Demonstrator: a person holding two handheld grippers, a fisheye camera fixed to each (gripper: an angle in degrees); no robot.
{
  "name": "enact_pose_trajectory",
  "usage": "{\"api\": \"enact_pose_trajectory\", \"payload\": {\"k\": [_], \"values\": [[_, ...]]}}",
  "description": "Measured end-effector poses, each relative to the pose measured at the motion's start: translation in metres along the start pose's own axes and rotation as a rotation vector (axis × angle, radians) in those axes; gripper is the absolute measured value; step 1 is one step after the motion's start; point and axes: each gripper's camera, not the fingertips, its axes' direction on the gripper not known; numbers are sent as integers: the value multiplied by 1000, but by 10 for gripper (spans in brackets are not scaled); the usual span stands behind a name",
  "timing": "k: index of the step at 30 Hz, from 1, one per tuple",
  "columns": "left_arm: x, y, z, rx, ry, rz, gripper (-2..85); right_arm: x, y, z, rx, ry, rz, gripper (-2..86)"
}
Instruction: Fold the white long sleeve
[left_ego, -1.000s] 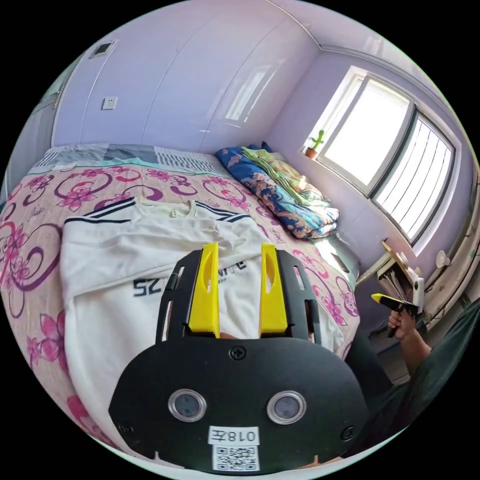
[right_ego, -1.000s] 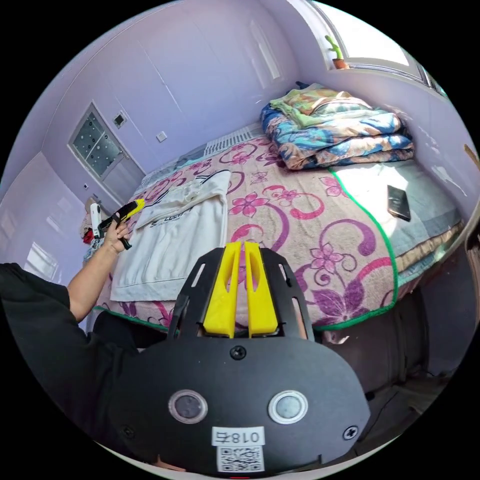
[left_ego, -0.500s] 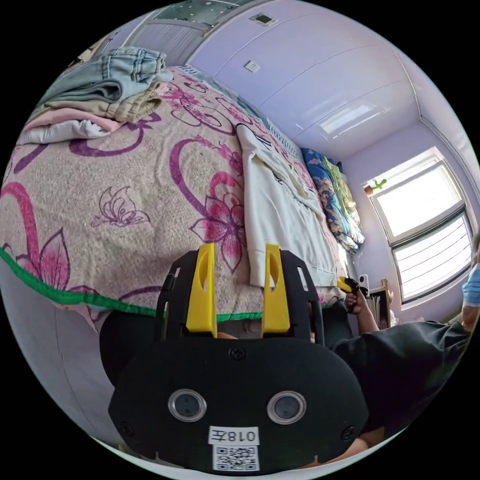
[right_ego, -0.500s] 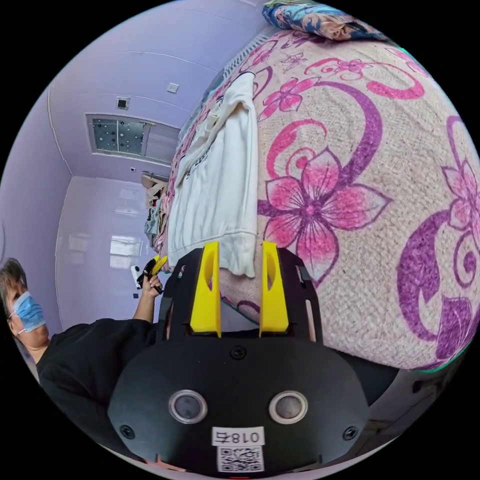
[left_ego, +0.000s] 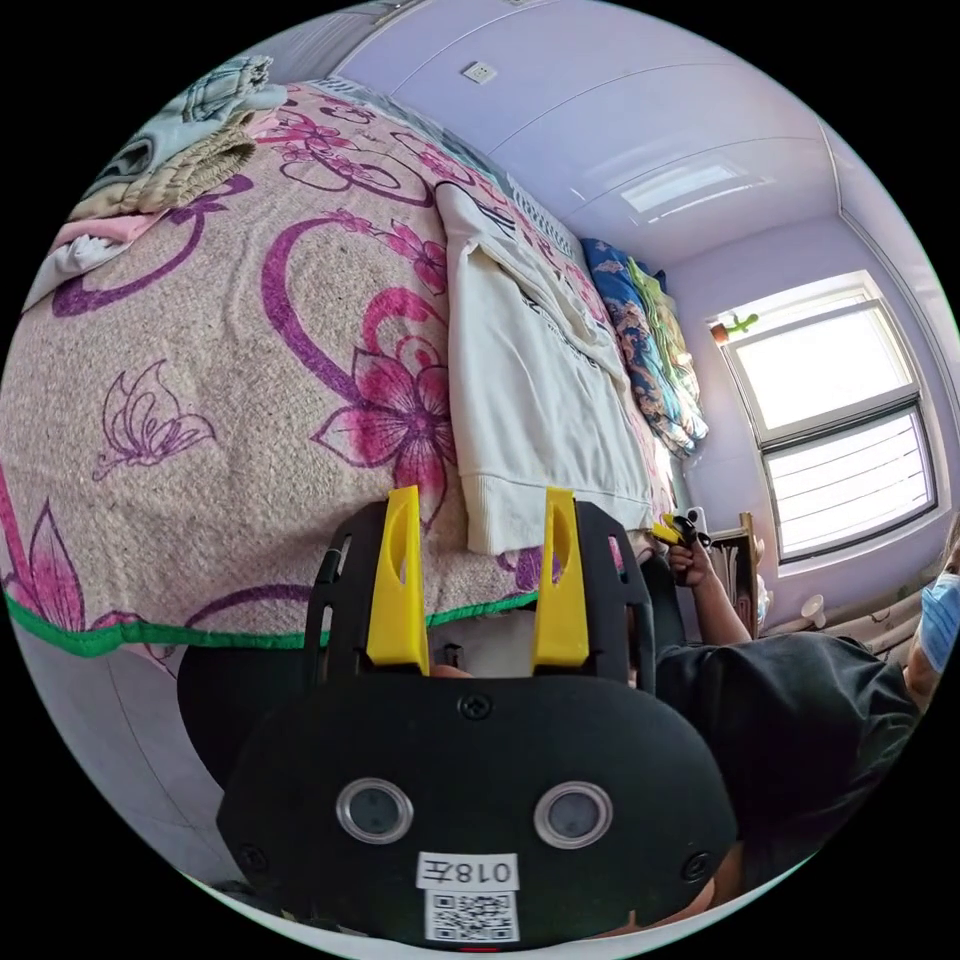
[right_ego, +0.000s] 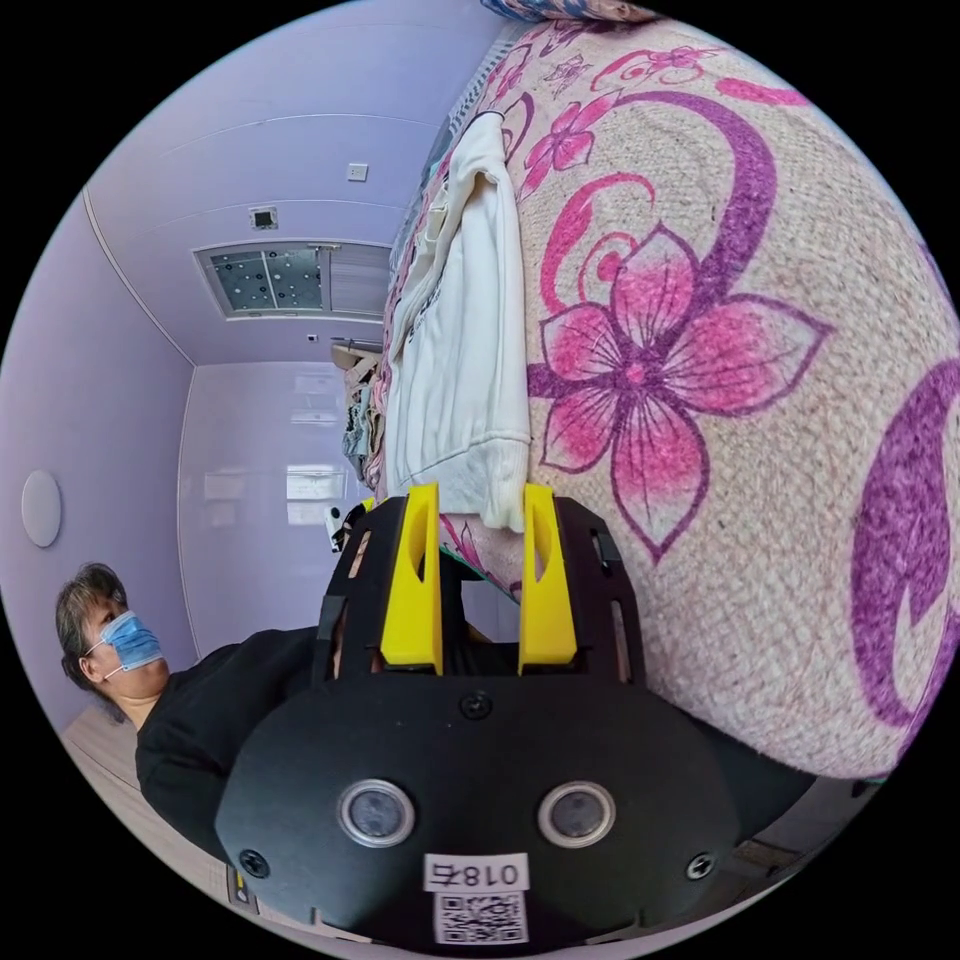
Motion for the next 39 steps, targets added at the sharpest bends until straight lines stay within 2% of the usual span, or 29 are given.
{"api": "enact_pose_trajectory", "payload": {"k": [10,14,17,19,24,31,34,39], "values": [[-31,-20,39,-92,93,-23,154,-9,-23,-20,6,-44,22,119],[-46,-27,52,-141,251,-5,82,-20,-38,-15,-23,-22,4,119],[-59,-27,73,-192,213,-53,31,-27,-46,-12,-46,10,-1,94],[-63,-25,78,-172,246,-41,14,-33,-47,-13,-52,48,-17,44],[-64,-14,36,15,416,68,-6,-70,-36,-34,1,64,-132,23],[-66,-41,12,132,557,118,-10,-107,-50,-58,107,-187,-236,16],[-66,-90,14,190,603,116,-10,-121,-85,-65,178,-274,-255,15],[-75,-223,48,276,651,50,-10,-144,-183,-65,301,-331,-221,16]]}}
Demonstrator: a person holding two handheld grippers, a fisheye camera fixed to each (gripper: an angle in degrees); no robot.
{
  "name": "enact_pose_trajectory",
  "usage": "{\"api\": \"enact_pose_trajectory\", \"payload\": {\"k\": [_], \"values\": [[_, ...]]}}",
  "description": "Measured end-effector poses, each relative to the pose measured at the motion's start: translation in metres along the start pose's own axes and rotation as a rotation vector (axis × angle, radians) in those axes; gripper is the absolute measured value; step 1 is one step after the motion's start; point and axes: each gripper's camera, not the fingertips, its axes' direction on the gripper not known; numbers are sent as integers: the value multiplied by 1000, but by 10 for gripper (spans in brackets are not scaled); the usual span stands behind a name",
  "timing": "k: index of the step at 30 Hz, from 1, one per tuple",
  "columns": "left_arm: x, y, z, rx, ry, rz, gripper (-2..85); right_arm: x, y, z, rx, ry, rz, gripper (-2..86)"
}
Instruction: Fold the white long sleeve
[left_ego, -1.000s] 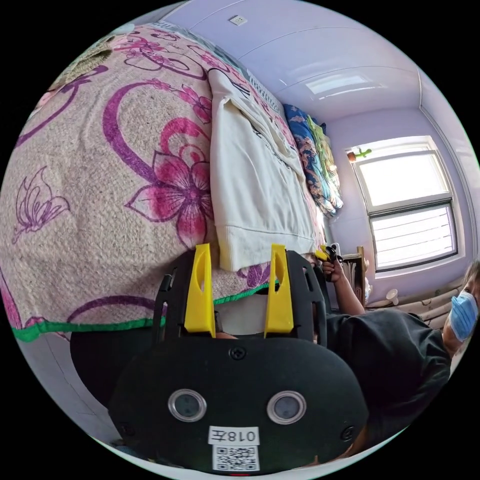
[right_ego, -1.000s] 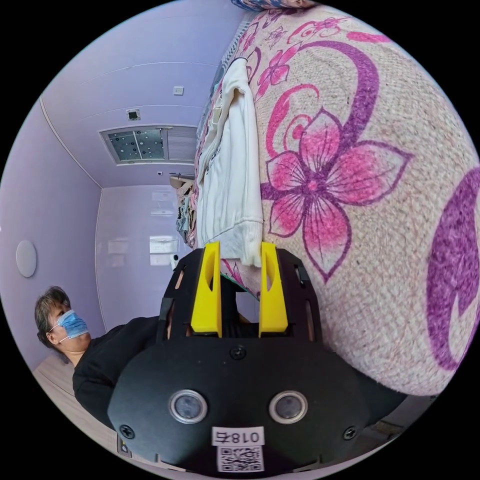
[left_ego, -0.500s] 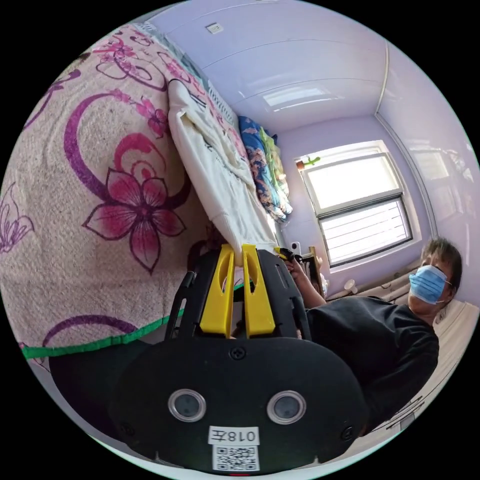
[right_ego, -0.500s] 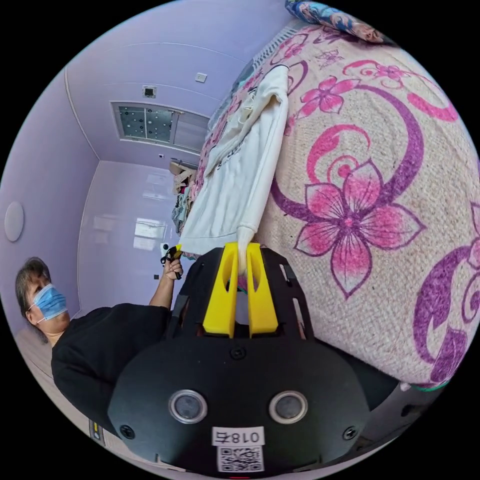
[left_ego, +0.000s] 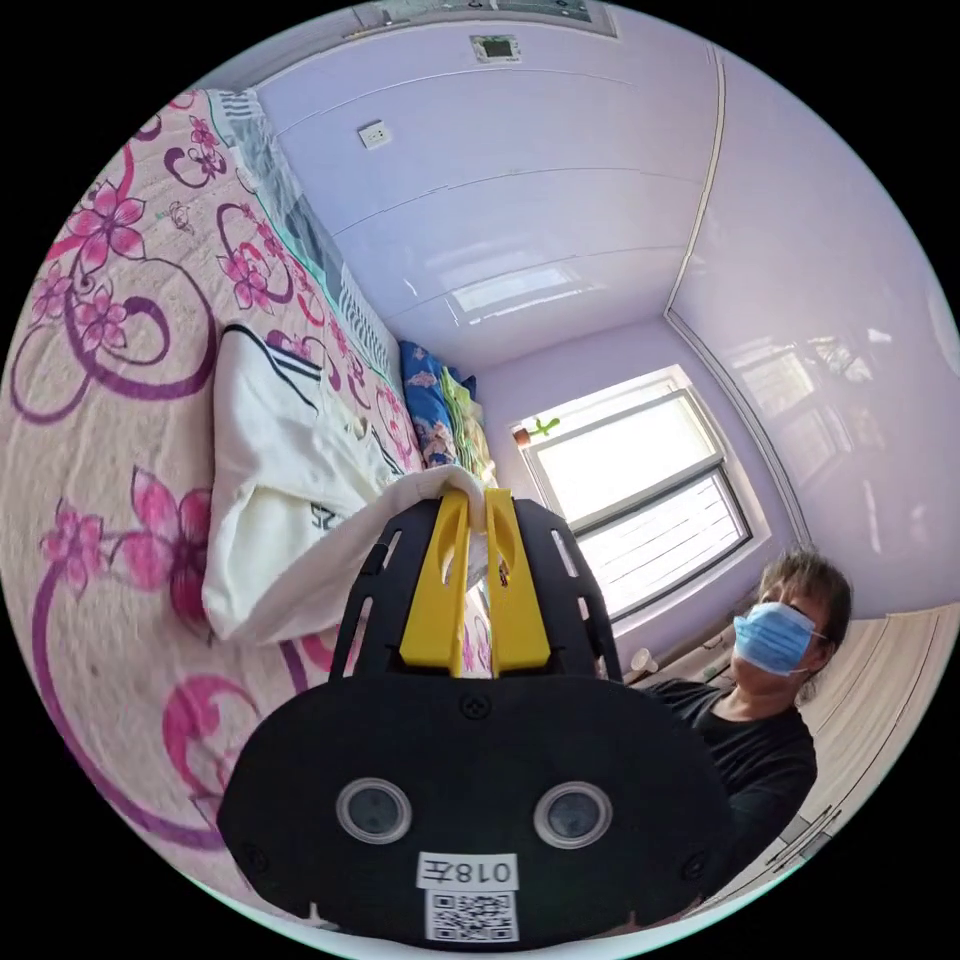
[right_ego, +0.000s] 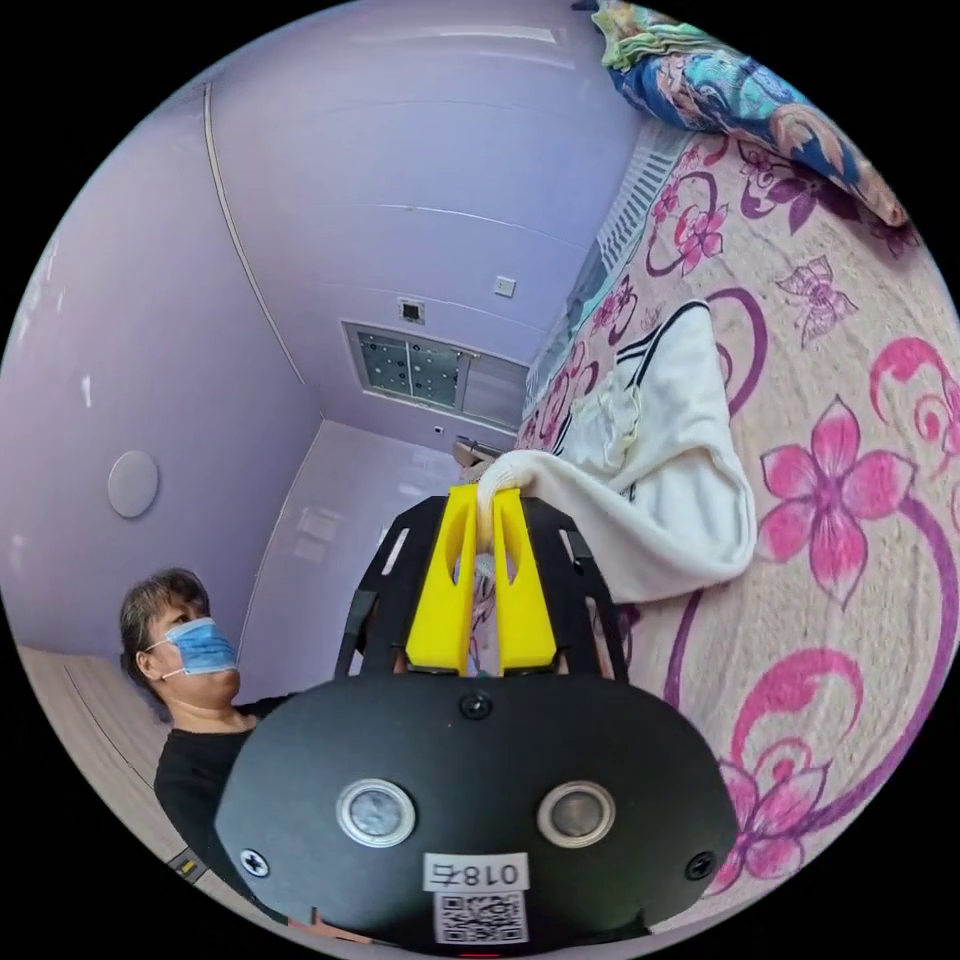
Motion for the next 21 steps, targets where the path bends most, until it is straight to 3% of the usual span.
{"api": "enact_pose_trajectory", "payload": {"k": [8,11,13,17,19,21], "values": [[-105,-127,91,91,-100,-140,15,97,-172,89,182,69,219,36],[-136,-136,108,119,-251,-199,105,132,-202,118,167,183,251,87],[-151,-129,108,171,-179,-238,153,150,-206,126,163,156,277,110],[-129,-110,72,294,-67,-107,178,136,-193,83,334,33,115,129],[-102,-97,52,255,-117,-27,178,116,-178,59,325,64,14,134],[-67,-67,33,141,-306,52,181,96,-158,47,226,221,-37,142]]}}
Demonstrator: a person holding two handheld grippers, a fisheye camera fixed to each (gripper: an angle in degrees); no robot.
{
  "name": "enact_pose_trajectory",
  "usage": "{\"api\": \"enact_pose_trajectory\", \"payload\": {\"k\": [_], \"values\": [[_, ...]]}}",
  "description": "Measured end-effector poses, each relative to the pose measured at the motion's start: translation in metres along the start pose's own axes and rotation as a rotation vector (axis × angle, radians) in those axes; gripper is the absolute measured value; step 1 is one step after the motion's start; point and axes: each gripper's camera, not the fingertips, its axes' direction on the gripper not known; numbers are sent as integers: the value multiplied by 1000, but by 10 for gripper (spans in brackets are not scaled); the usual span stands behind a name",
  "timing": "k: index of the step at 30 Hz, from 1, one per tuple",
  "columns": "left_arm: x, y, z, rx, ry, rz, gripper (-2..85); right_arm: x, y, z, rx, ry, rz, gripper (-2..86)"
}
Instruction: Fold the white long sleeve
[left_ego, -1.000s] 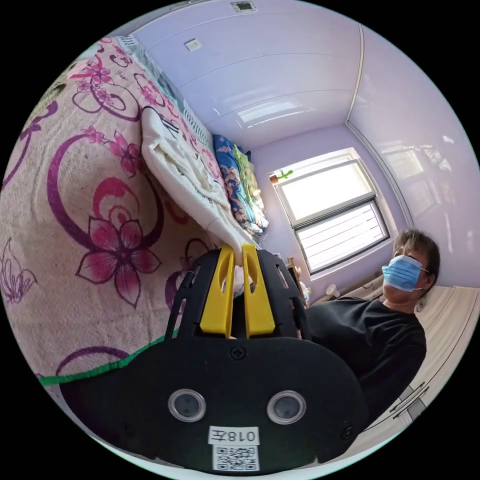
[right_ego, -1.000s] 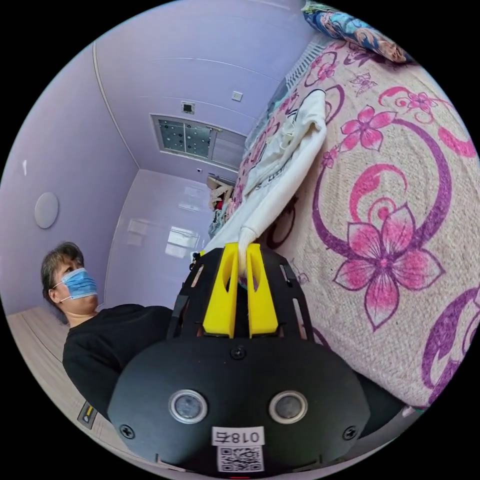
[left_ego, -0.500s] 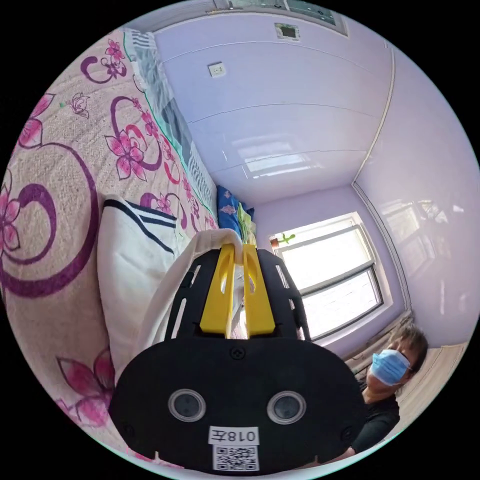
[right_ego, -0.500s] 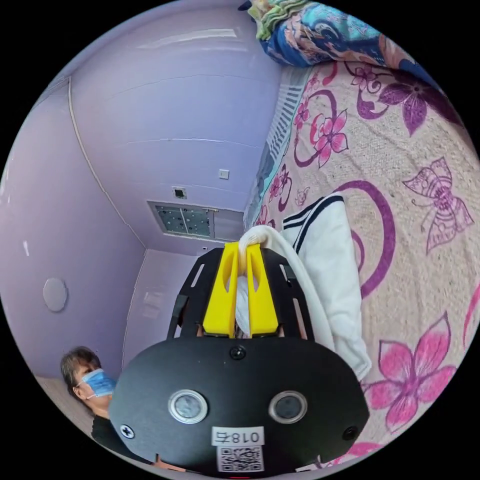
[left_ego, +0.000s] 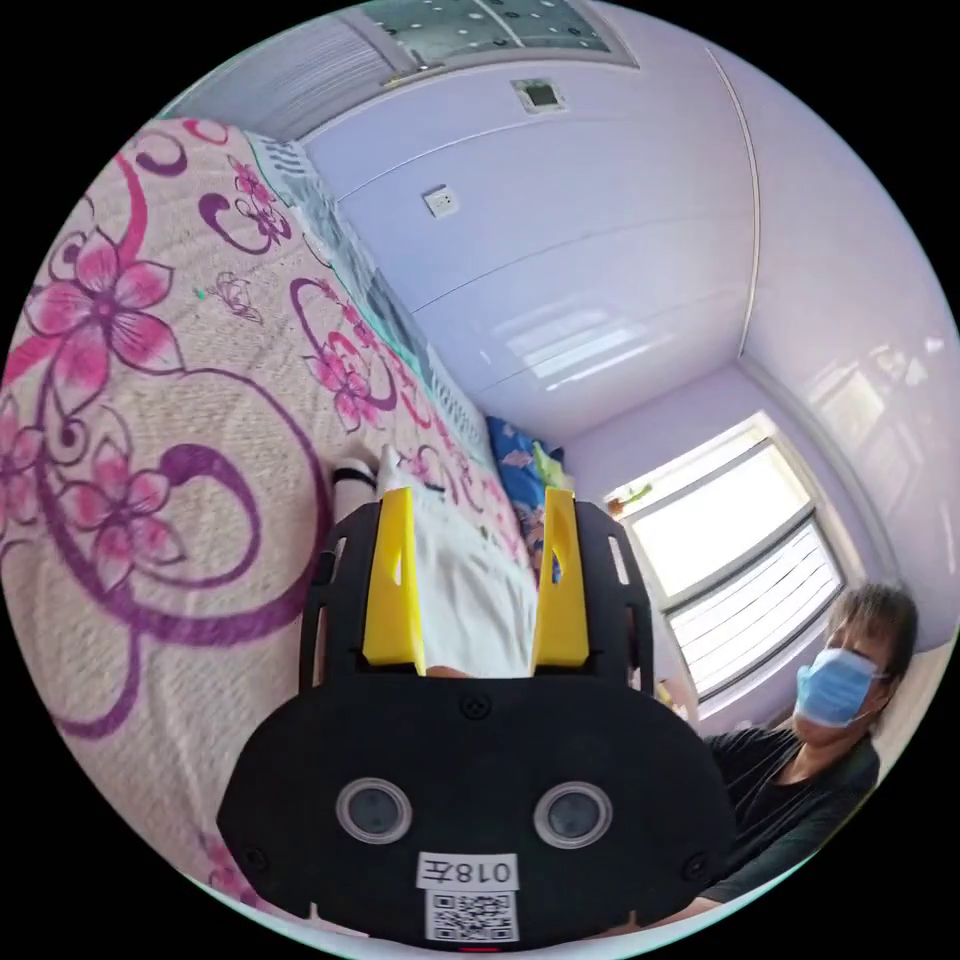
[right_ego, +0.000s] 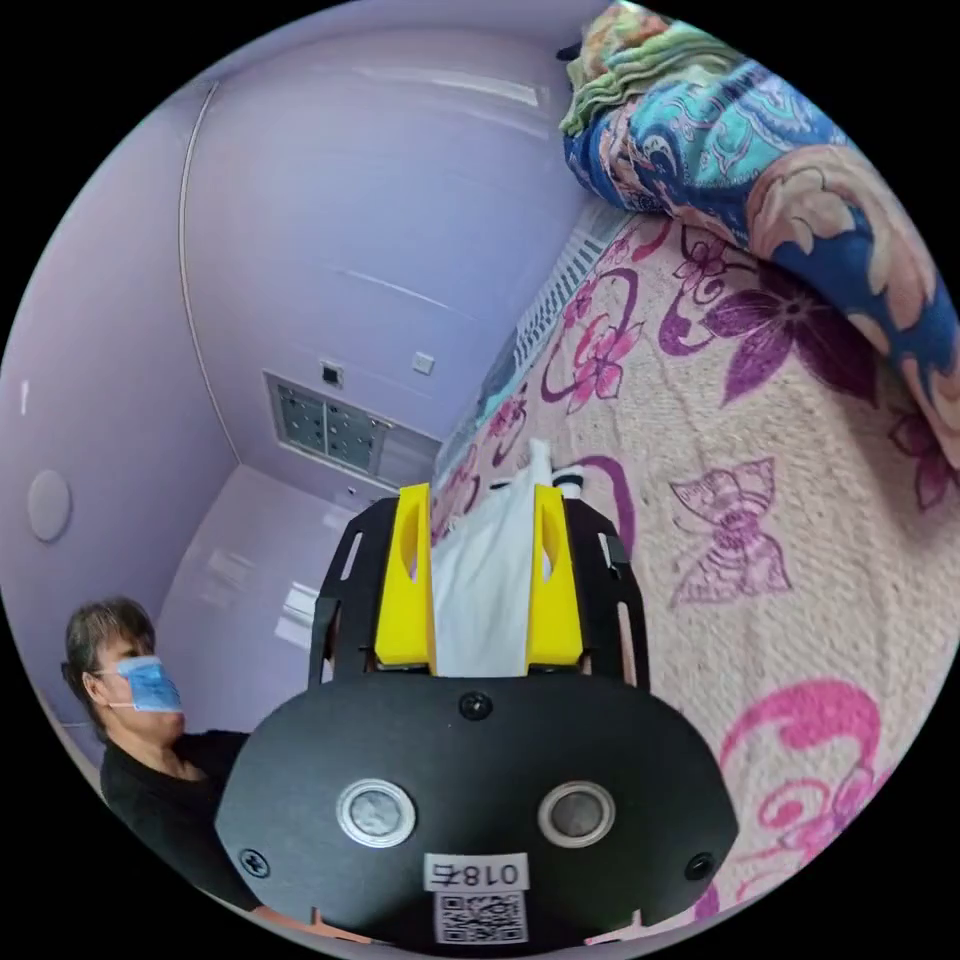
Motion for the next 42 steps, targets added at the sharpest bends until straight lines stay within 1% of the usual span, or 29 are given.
{"api": "enact_pose_trajectory", "payload": {"k": [1,2,3,5,7,9,10,13,14,16,20,22,24,25,26,27,28,29,31,35,38,40,42], "values": [[6,9,-8,-24,-48,20,182,-8,15,-8,-76,81,-39,148],[17,28,-22,-58,-136,43,183,-12,32,-13,-154,116,-51,156],[24,50,-36,-72,-191,43,185,-13,41,-15,-188,120,-48,158],[33,81,-48,-89,-215,28,191,-15,76,-19,-269,140,-17,168],[39,106,-48,-131,-232,-10,197,-12,97,-15,-311,180,17,173],[48,124,-45,-104,-234,-45,203,-9,113,-12,-283,186,43,180],[51,125,-43,-105,-225,-58,206,-7,118,-13,-229,156,78,184],[69,117,-28,-168,-207,-121,208,-6,123,-8,-199,-4,163,182],[76,117,-26,-173,-233,-146,208,-7,128,-7,-173,8,197,182],[83,120,-23,-188,-249,-185,206,-4,136,-2,-180,70,235,181],[97,132,-17,-154,-202,-282,206,9,143,20,-179,45,278,160],[104,136,-12,-124,-210,-313,200,12,140,30,-175,53,287,156],[106,138,-3,-91,-197,-374,178,15,137,44,-174,46,303,154],[106,137,0,-86,-194,-391,163,18,136,54,-170,34,320,139],[104,136,5,-78,-218,-436,132,20,134,63,-172,42,334,96],[104,137,5,-52,-257,-469,82,21,134,67,-166,64,337,61],[105,138,3,-32,-267,-477,58,19,136,68,-120,136,334,21],[108,142,1,0,-239,-496,34,16,140,67,-71,159,340,13],[126,145,-7,44,-202,-466,11,7,145,65,-45,121,315,6],[200,158,-43,34,-164,-270,-2,-39,162,38,-70,120,130,0],[240,199,-81,-47,-137,-200,0,-57,201,-8,-89,96,88,-1],[256,236,-99,-123,-169,-190,5,-61,236,-32,-124,117,90,-1],[257,289,-114,-222,-242,-244,22,-57,276,-52,-153,170,118,-1]]}}
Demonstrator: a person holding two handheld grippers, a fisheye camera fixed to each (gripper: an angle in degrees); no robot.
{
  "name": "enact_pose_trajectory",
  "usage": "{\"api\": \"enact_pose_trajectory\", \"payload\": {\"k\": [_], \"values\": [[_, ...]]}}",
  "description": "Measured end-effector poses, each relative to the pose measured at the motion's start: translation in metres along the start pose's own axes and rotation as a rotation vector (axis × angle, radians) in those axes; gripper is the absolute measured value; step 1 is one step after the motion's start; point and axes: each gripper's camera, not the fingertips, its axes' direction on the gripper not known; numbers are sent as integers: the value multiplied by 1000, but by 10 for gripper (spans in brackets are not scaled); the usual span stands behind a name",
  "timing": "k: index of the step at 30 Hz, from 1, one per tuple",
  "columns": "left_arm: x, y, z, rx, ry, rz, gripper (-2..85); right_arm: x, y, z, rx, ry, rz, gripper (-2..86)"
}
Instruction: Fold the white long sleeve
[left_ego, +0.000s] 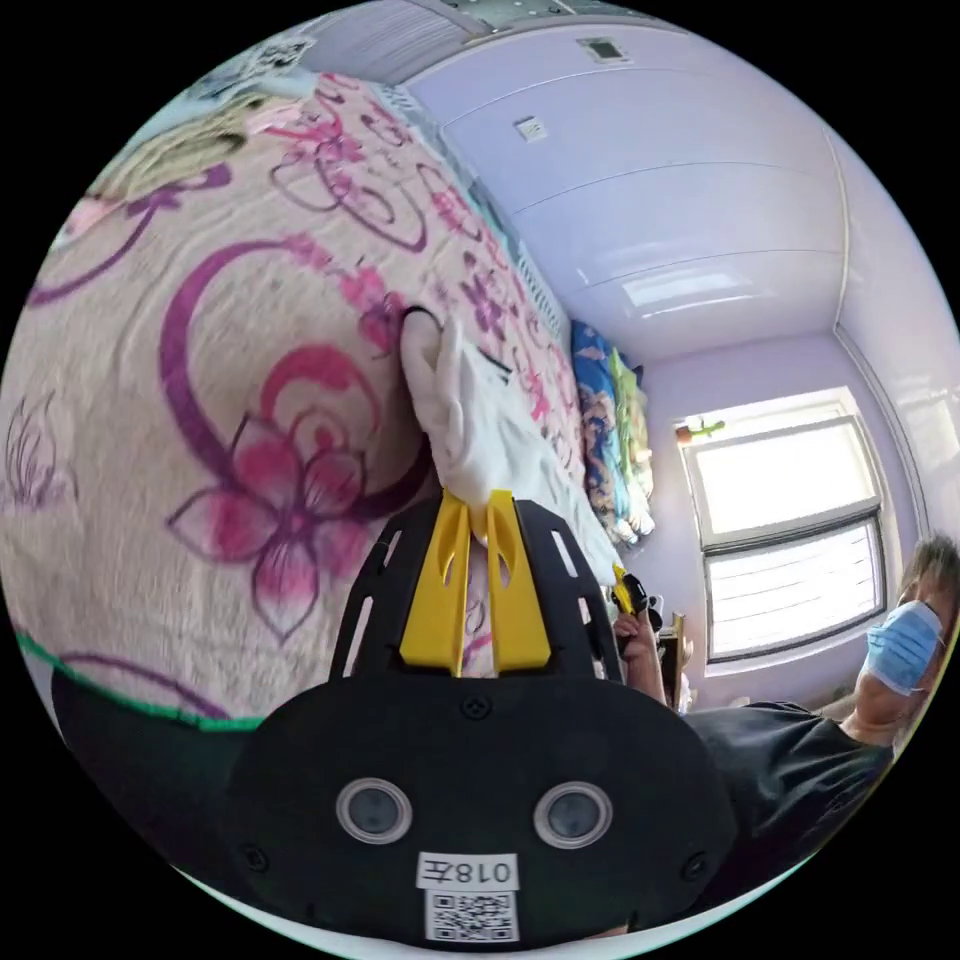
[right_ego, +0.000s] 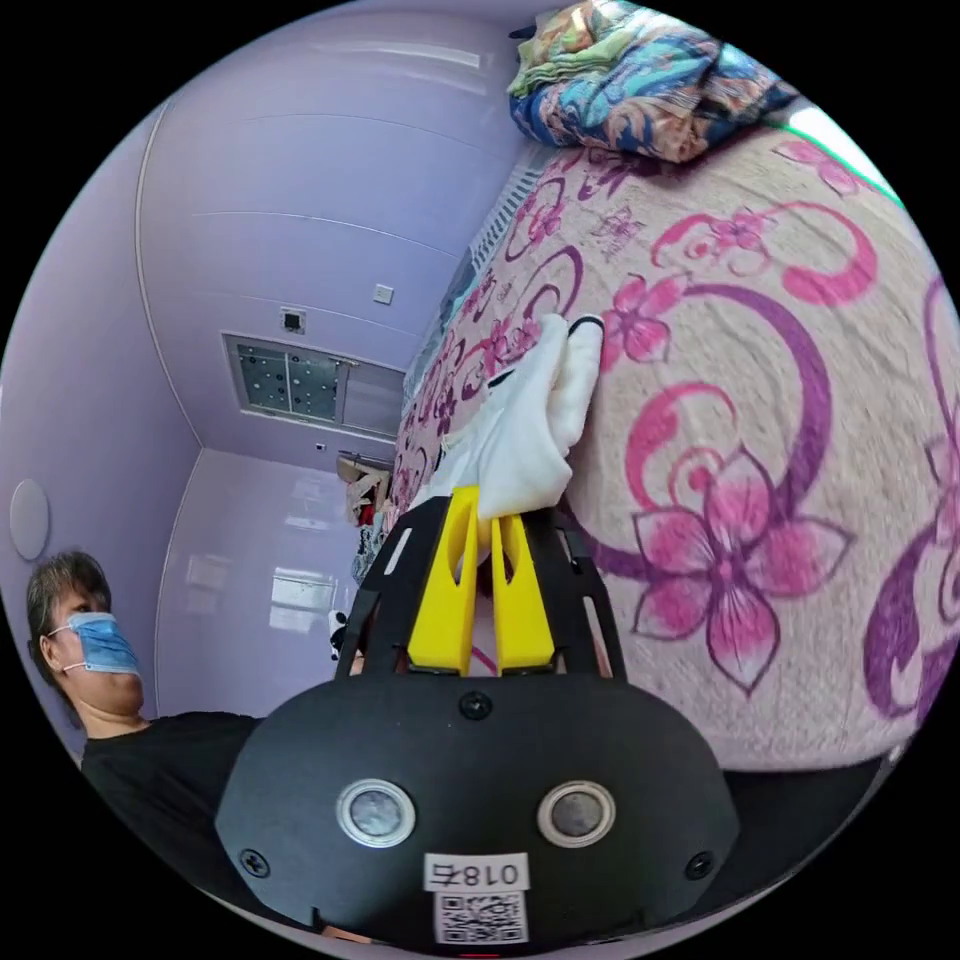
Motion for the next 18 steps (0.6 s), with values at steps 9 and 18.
{"api": "enact_pose_trajectory", "payload": {"k": [9,18], "values": [[105,61,-23,232,-298,222,46,68,100,21,107,-62,202,0],[285,-1,244,-40,-501,692,42,33,141,44,120,-9,80,-1]]}}
